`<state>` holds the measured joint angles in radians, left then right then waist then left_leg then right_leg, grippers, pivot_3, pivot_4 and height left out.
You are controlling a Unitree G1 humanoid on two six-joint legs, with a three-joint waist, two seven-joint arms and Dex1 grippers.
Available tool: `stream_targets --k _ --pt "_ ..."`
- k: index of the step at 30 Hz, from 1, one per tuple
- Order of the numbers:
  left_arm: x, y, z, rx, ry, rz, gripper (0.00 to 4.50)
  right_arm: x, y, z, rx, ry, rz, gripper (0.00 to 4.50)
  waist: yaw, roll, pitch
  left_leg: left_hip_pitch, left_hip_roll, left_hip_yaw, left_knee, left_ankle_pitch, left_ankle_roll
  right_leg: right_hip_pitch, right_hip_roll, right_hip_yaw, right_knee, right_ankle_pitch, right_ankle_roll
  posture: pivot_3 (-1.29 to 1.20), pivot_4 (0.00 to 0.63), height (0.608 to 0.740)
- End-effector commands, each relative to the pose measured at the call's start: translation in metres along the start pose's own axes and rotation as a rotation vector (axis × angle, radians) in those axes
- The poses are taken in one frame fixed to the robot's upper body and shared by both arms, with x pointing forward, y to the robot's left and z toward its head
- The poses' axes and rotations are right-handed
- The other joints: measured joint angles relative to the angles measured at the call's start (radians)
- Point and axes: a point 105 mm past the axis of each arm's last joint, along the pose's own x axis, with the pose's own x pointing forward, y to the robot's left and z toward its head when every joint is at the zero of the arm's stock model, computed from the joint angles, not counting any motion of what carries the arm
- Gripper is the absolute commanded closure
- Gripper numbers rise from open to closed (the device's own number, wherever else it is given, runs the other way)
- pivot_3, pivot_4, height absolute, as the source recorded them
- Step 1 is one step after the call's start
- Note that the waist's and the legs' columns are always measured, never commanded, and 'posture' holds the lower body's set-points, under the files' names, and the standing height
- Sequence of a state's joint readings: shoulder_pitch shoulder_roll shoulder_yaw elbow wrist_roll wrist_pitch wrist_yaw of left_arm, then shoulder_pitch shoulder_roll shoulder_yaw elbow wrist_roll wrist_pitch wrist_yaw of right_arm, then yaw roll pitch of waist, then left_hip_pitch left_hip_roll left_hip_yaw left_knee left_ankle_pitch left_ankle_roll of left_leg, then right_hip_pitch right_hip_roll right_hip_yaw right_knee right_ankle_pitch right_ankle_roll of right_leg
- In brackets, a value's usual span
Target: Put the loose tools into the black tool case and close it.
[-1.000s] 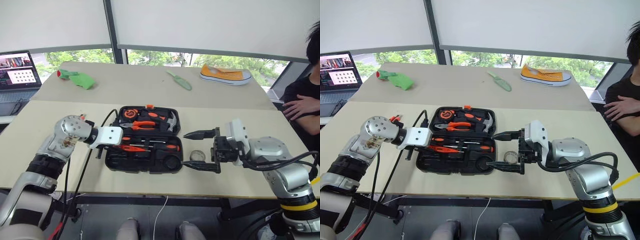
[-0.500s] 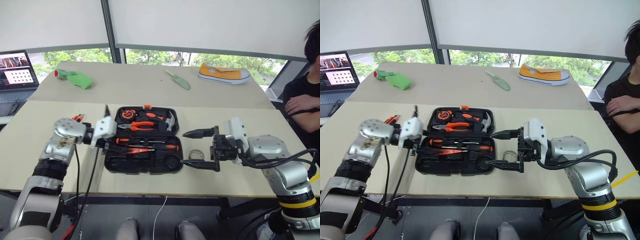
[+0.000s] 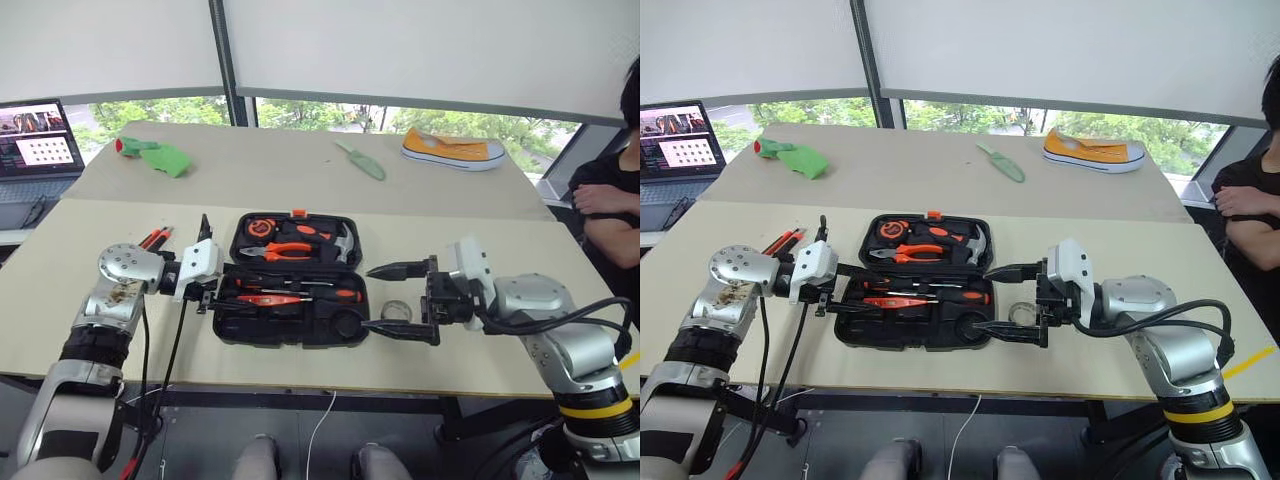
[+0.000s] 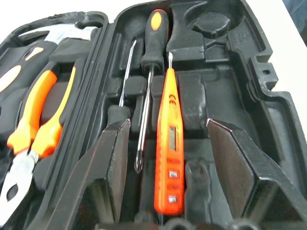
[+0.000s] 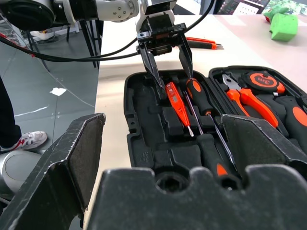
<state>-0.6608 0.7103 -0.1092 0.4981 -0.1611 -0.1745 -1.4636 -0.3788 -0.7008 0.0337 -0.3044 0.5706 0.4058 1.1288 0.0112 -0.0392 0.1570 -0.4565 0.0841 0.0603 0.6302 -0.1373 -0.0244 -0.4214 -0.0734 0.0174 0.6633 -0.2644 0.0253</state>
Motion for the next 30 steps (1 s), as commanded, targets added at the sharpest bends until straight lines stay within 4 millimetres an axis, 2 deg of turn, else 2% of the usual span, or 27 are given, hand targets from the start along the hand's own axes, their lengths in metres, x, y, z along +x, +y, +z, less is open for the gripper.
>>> stream_targets --k 1,9,12,17,26,30 --pt "0.006 0.005 0.001 0.083 0.053 0.036 1.75 -0.002 0.001 0.006 -0.021 -0.012 -0.008 0.0 0.0 0.0 0.0 0.0 0.0 0.0 0.0 0.0 0.0 0.0 0.0 0.0 0.0 0.0 0.0 0.0 0.15 0.74" --pt "0.013 -0.003 -0.005 0.152 0.126 -0.013 1.75 -0.003 0.003 0.005 -0.018 -0.013 -0.015 0.0 0.0 0.0 0.0 0.0 0.0 0.0 0.0 0.0 0.0 0.0 0.0 0.0 0.0 0.0 0.0 0.0 0.15 0.74" --pt "0.014 -0.005 -0.007 0.155 0.136 -0.018 2.4 -0.003 0.003 0.003 -0.017 -0.014 -0.018 0.0 0.0 0.0 0.0 0.0 0.0 0.0 0.0 0.0 0.0 0.0 0.0 0.0 0.0 0.0 0.0 0.0 0.15 0.74" --pt "0.013 -0.007 -0.017 0.139 0.184 -0.021 3.95 -0.002 0.003 0.002 -0.018 -0.019 -0.017 0.0 0.0 0.0 0.0 0.0 0.0 0.0 0.0 0.0 0.0 0.0 0.0 0.0 0.0 0.0 0.0 0.0 0.15 0.74" --pt "0.011 -0.006 -0.02 0.109 0.182 -0.021 4.01 0.0 0.003 0.003 -0.022 -0.026 -0.011 0.0 0.0 0.001 0.0 0.002 0.0 0.0 0.001 0.0 0.0 0.002 0.0 0.0 0.001 0.0 0.0 0.0 0.15 0.74" --pt "-0.007 -0.002 -0.023 0.109 0.21 -0.027 4.01 0.0 0.002 0.002 -0.022 -0.025 -0.012 0.0 -0.003 0.001 0.0 0.002 0.0 0.0 0.001 0.0 0.0 0.001 0.0 0.0 0.001 0.0 0.0 0.0 0.15 0.74"
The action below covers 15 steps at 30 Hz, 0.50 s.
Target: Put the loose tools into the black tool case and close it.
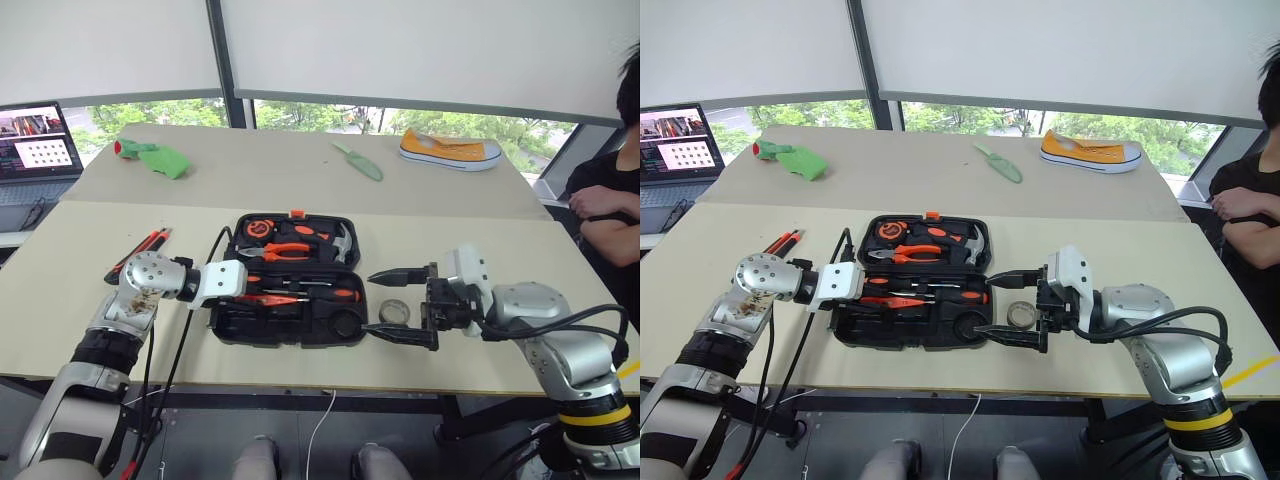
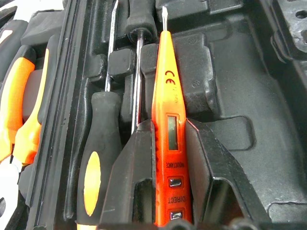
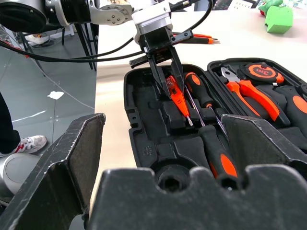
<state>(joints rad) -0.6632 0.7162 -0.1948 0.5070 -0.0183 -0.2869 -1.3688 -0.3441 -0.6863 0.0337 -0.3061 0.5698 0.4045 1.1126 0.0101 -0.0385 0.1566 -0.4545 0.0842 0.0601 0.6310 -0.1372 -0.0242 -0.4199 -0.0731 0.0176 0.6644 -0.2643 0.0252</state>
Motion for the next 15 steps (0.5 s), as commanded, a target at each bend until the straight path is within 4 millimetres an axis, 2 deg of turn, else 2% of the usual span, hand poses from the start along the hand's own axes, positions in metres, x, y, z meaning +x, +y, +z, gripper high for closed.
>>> stream_targets --k 1,6,15 --pt "-0.022 -0.0004 -0.0122 -0.013 0.067 -0.027 4.01 -0.0002 -0.0004 0.0098 -0.056 -0.019 0.006 0.0 -0.005 0.0 0.0 0.0 0.0 0.0 0.0 0.0 0.0 0.0 0.0 0.0 0.0 0.0 0.0 0.0 0.15 0.74" --pt "-0.0295 -0.0035 -0.0108 0.001 0.09 -0.09 4.01 0.0001 -0.001 0.0092 -0.057 -0.02 0.007 0.0 -0.014 0.0 0.0 0.0 0.001 0.0 -0.001 0.0 0.0 -0.001 0.002 0.0 0.0 0.0 0.0 0.0 0.15 0.74" --pt "-0.0228 0.0011 -0.0123 0.03 0.18 -0.106 4.01 0.002 0.0003 0.0083 -0.055 -0.023 0.013 0.0 -0.012 0.0 0.0 0.0 0.001 0.0 -0.001 0.0 0.0 0.0 0.001 0.0 0.0 0.0 0.0 0.0 0.15 0.74"
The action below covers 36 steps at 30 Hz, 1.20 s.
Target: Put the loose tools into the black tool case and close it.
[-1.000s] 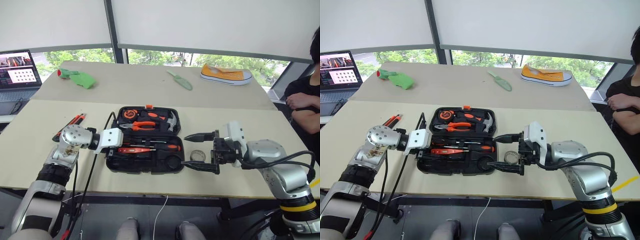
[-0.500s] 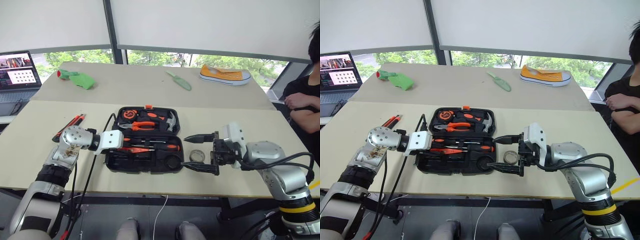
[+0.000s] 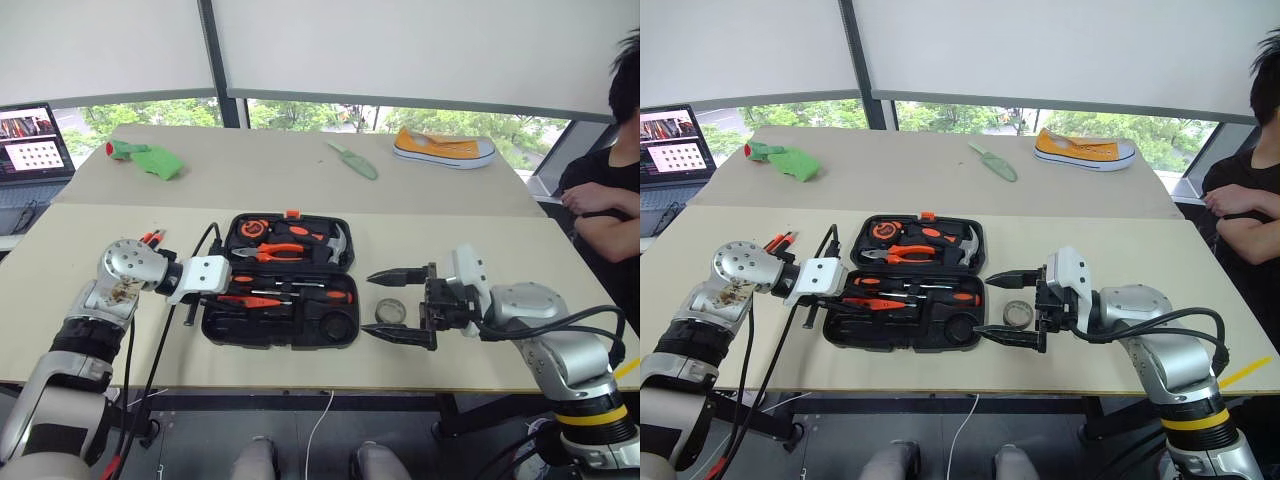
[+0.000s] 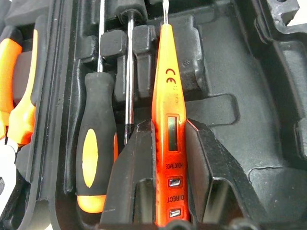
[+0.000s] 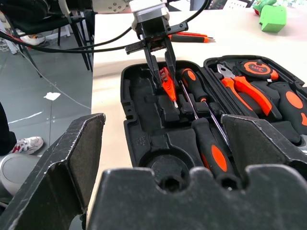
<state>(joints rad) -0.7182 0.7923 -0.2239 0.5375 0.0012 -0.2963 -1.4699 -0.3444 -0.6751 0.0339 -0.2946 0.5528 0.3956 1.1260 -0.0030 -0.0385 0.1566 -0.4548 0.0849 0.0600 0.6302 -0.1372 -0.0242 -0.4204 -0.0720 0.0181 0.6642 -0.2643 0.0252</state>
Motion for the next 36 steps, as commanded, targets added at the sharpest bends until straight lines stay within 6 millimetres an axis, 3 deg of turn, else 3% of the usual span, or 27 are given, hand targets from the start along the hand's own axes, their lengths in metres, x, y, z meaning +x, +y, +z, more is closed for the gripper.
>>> stream_targets --k 1,11,12,16,19,25,26,32,36 --pt "-0.001 0.001 -0.008 -0.01 0.094 -0.009 4.01 0.002 0.001 0.01 -0.052 -0.024 0.01 0.0 0.002 0.0 0.0 0.0 0.0 0.0 0.0 0.0 0.0 0.0 0.0 0.0 0.0 0.0 0.0 0.0 0.15 0.74" --pt "-0.004 0.003 -0.01 -0.036 0.147 -0.015 4.01 0.003 0.003 0.01 -0.044 -0.025 0.017 0.0 0.004 0.0 0.0 0.002 0.0 0.0 0.001 0.0 0.0 0.001 0.0 0.0 0.001 0.0 0.0 0.0 0.15 0.74" --pt "-0.004 0.005 -0.008 -0.024 0.141 -0.009 3.05 0.003 0.003 0.01 -0.043 -0.025 0.019 0.0 0.004 0.0 0.0 0.002 0.0 0.0 0.001 0.0 0.0 0.001 0.0 0.0 0.001 0.0 0.0 0.0 0.15 0.74" --pt "-0.003 0.014 0.015 0.006 -0.019 0.053 1.74 0.003 0.004 0.01 -0.041 -0.026 0.024 0.0 0.002 0.0 0.0 0.002 0.0 0.0 0.001 0.0 0.0 0.001 0.0 0.001 0.001 0.0 0.0 0.0 0.15 0.74" --pt "-0.01 0.019 0.025 -0.028 -0.122 0.095 1.74 0.002 0.005 0.01 -0.039 -0.025 0.025 0.0 0.005 0.0 0.0 0.0 0.0 0.0 0.0 0.0 0.0 0.0 0.0 0.001 0.0 0.0 0.0 0.0 0.15 0.74" --pt "-0.017 0.017 0.028 -0.111 -0.238 0.138 1.74 0.0 0.006 0.008 -0.03 -0.02 0.023 0.0 0.006 0.0 0.0 -0.001 0.0 0.0 0.0 0.0 0.0 -0.001 0.0 0.0 0.0 0.0 0.0 0.0 0.15 0.74" --pt "-0.017 0.018 0.027 -0.146 -0.259 0.153 2.25 0.001 0.006 0.008 -0.029 -0.021 0.023 0.0 0.006 0.0 0.0 -0.001 0.0 0.0 0.001 0.0 0.0 -0.001 0.0 0.0 0.0 0.0 0.0 0.0 0.15 0.74" --pt "0.004 0.003 0.014 -0.217 -0.317 0.182 4.21 0.003 0.007 0.007 -0.023 -0.034 0.013 0.0 0.01 0.0 0.0 -0.001 0.0 0.0 0.001 0.0 0.0 0.0 -0.001 0.0 0.0 0.0 0.0 0.0 0.15 0.74" --pt "0.011 0.003 0.008 -0.232 -0.31 0.216 4.39 0.002 0.006 0.007 -0.022 -0.033 0.006 0.0 0.014 0.0 0.0 -0.001 0.0 0.0 0.002 0.0 0.0 -0.001 -0.001 0.0 0.0 0.0 0.0 0.0 0.15 0.74"
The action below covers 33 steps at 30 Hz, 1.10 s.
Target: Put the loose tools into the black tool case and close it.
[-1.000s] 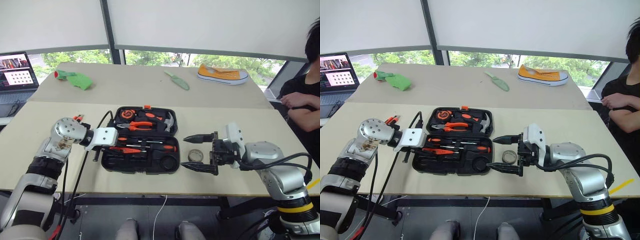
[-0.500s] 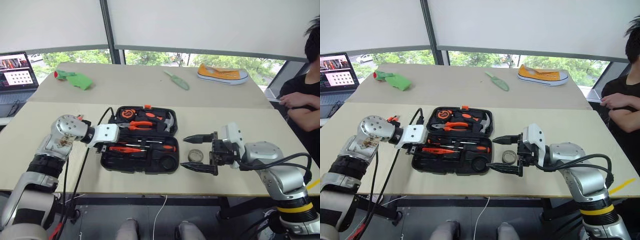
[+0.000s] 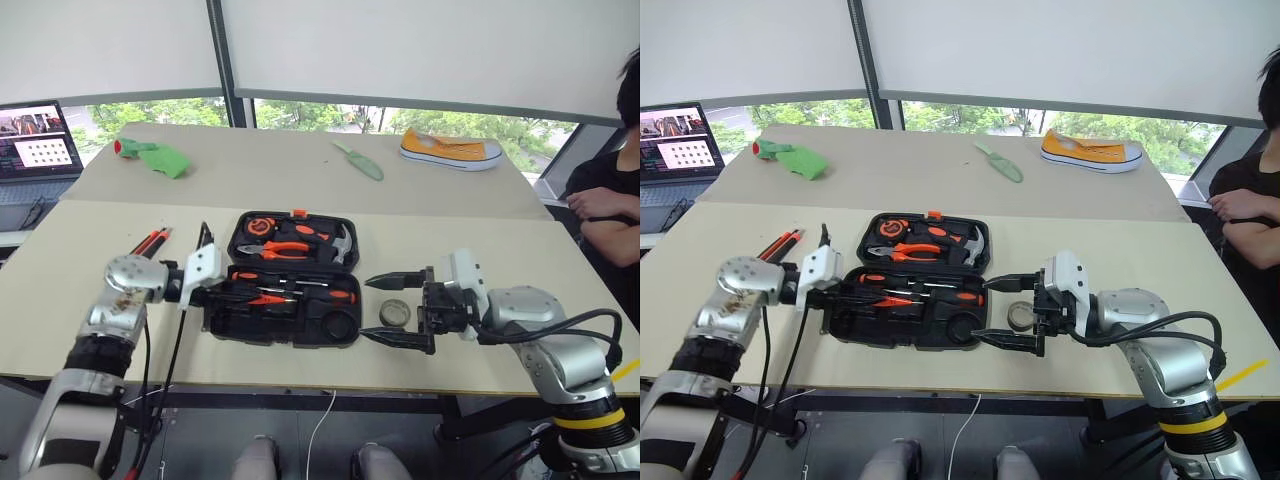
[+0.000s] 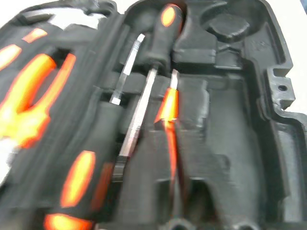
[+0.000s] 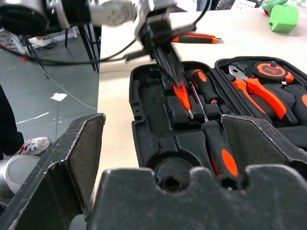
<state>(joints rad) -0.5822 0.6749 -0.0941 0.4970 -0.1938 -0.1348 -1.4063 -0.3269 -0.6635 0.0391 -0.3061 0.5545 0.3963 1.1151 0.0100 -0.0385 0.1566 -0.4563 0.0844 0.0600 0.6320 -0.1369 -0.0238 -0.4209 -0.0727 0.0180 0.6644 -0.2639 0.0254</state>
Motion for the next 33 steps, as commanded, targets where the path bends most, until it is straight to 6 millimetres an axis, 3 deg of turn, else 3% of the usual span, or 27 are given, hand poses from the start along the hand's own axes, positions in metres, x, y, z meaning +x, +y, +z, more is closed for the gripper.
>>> stream_targets --k 1,13,16,17,18,19,21,25,30,33 --pt "-0.004 0.013 0.003 0.048 -0.004 0.093 4.39 0.0 0.003 0.009 -0.035 -0.024 0.006 0.0 0.001 0.0 0.0 0.0 0.0 0.0 0.0 0.0 0.0 0.0 0.0 0.0 0.0 0.0 0.0 0.0 0.15 0.74" --pt "0.004 0.007 -0.023 0.007 0.098 0.06 4.39 -0.001 0.007 0.008 -0.016 -0.02 0.007 0.0 0.002 0.0 0.0 0.001 0.0 0.0 0.0 0.0 0.0 0.001 0.0 0.0 0.0 0.0 0.0 0.0 0.15 0.74" --pt "0.005 0.006 -0.023 0.005 0.087 0.065 4.39 -0.001 0.007 0.007 -0.013 -0.021 0.004 0.0 0.002 0.001 0.0 0.001 0.0 0.0 0.0 0.0 0.0 0.002 0.0 0.0 0.0 0.0 0.0 0.0 0.15 0.74" --pt "-0.001 0.012 -0.014 -0.012 0.012 0.133 4.39 -0.002 0.005 0.007 -0.019 -0.033 -0.014 0.0 0.002 0.001 -0.001 0.001 0.0 0.0 0.0 0.0 0.0 0.002 0.0 0.0 0.0 0.0 0.0 0.0 0.15 0.74" --pt "-0.012 0.018 -0.004 -0.055 -0.077 0.206 4.39 -0.003 0.002 0.007 -0.029 -0.049 -0.039 0.0 0.002 0.001 -0.001 0.001 0.0 0.0 0.0 0.0 0.0 0.002 0.0 0.0 0.0 0.0 0.0 0.0 0.15 0.74" --pt "-0.025 0.02 0.009 -0.058 -0.178 0.267 3.88 -0.004 -0.002 0.009 -0.047 -0.073 -0.066 0.0 -0.002 0.001 0.0 0.001 0.0 0.0 0.0 0.0 0.0 0.002 0.0 0.0 0.0 0.0 0.0 0.0 0.15 0.74" --pt "-0.053 0.016 0.015 -0.075 -0.275 0.385 3.34 -0.005 -0.006 0.014 -0.077 -0.141 -0.109 0.0 -0.015 0.0 0.0 0.001 0.001 0.0 0.0 0.0 0.0 0.001 0.0 0.0 0.0 0.0 0.0 0.0 0.15 0.74" --pt "-0.115 -0.007 -0.009 -0.194 -0.266 0.698 1.84 -0.009 -0.005 0.016 -0.109 -0.244 -0.145 0.0 -0.031 0.0 0.0 0.002 0.001 -0.001 -0.004 0.0 0.0 0.0 0.0 0.0 0.0 0.0 0.0 0.0 0.15 0.74" --pt "-0.2 -0.053 -0.053 -0.341 -0.118 1.164 0.09 -0.009 -0.002 0.013 -0.211 -0.309 -0.23 0.0 -0.026 0.0 0.0 0.005 0.0 0.0 -0.005 0.0 0.0 0.002 -0.002 0.0 -0.001 0.0 0.0 0.0 0.15 0.74" --pt "-0.241 -0.083 -0.075 -0.434 -0.035 1.386 0.04 -0.01 0.0 0.005 -0.234 -0.309 -0.25 0.0 -0.015 -0.001 -0.001 0.006 0.0 0.001 -0.005 0.0 -0.001 0.003 -0.003 -0.002 -0.002 0.0 0.0 0.0 0.15 0.74"
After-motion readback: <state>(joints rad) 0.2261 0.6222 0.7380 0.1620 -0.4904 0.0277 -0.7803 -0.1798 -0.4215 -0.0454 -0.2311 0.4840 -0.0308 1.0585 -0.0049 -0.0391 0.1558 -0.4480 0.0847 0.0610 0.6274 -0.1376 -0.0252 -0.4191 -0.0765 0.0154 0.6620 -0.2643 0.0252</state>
